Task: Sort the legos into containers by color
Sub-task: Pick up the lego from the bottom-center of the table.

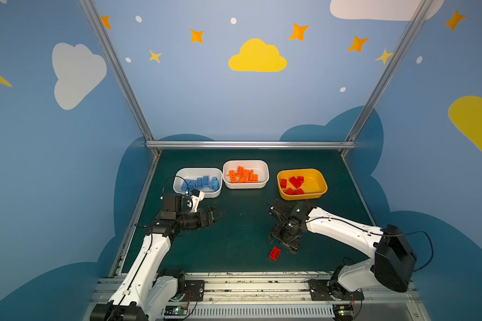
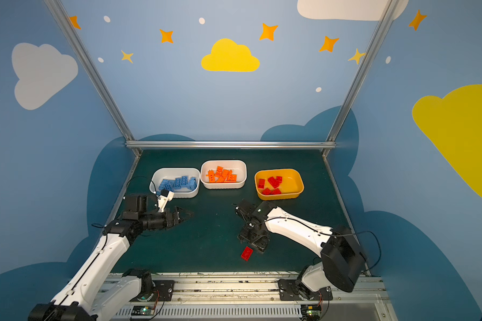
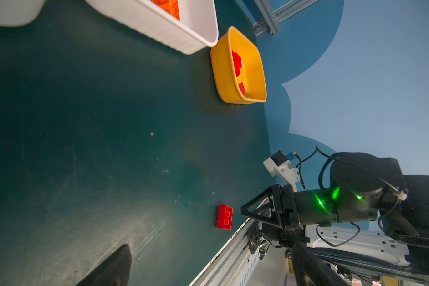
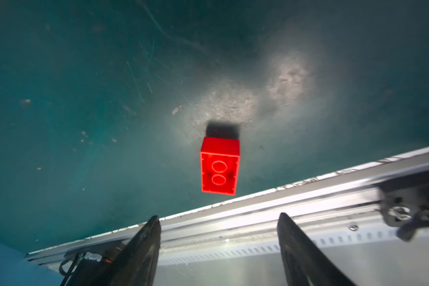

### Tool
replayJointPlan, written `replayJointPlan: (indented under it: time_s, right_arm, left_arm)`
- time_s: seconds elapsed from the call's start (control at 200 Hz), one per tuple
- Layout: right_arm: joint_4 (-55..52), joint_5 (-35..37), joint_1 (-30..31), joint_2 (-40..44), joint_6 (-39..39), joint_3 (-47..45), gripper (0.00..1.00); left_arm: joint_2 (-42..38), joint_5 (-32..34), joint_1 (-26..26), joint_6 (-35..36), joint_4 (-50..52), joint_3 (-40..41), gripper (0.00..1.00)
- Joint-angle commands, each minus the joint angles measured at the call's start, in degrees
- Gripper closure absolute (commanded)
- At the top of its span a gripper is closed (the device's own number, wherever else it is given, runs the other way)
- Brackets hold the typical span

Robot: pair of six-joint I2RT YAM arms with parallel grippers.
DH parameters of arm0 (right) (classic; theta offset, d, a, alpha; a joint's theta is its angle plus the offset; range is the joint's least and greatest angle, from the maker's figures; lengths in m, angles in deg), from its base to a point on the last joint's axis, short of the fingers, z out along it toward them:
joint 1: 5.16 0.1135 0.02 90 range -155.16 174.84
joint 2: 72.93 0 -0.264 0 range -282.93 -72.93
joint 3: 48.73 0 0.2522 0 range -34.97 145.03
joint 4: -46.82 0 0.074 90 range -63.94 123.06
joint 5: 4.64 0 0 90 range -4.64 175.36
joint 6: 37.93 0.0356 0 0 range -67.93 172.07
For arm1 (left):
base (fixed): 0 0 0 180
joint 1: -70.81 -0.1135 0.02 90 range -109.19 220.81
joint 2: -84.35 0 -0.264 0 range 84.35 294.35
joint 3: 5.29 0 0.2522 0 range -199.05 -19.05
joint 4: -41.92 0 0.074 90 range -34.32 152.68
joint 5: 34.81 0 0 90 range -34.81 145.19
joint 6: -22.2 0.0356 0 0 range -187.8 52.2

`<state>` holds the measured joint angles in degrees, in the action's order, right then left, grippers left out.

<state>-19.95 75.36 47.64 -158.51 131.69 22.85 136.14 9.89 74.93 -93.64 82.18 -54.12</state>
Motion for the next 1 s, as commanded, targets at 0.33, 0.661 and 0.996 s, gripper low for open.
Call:
replayJointPlan:
  time_s: [0.33,0.661,0.996]
  right_arm:
    - [7.5,-4.9,2.9,-7.4,8.6,-4.3,0.4]
    - [8.6,-3.7,0.5,-10.4,4.5,-4.0,0.71]
    - [-7.4,4.2,-5.0,-4.6,-10.5,8.2,0.77]
  left_arm:
    - [-2.8,2.1,6.2,-5.0,-4.7,2.9,0.01]
    - [-2.1,2.1,6.4,-4.9,-5.3,3.1,0.01]
    - [-0.3,2.4,6.4,-4.4,-5.1,0.9,0.01]
